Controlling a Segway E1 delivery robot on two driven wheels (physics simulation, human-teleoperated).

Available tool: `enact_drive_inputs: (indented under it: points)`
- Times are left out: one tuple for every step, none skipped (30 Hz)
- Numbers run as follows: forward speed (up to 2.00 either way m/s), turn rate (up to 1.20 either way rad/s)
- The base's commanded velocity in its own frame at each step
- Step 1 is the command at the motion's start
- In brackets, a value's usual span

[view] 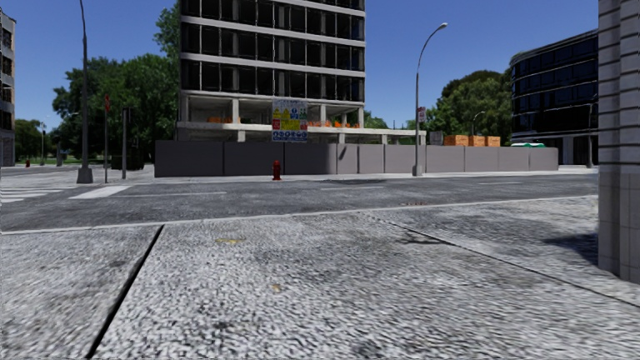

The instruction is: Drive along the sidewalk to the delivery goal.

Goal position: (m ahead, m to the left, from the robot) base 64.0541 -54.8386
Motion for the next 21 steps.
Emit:
enact_drive_inputs:
  points:
    - [1.56, -0.42]
    - [1.56, -0.42]
    - [1.57, -0.42]
    - [1.57, -0.42]
    - [1.57, -0.42]
    - [1.57, -0.42]
    - [1.57, -0.42]
    - [1.57, -0.42]
    - [1.57, -0.42]
    - [1.57, -0.42]
    - [1.57, -0.42]
    - [1.57, -0.42]
    - [1.57, -0.42]
    - [1.57, -0.42]
    - [1.57, -0.42]
    - [1.57, -0.42]
    - [1.57, -0.42]
    - [1.57, -0.42]
    - [1.57, -0.42]
    - [1.57, -0.42]
    - [1.57, -0.42]
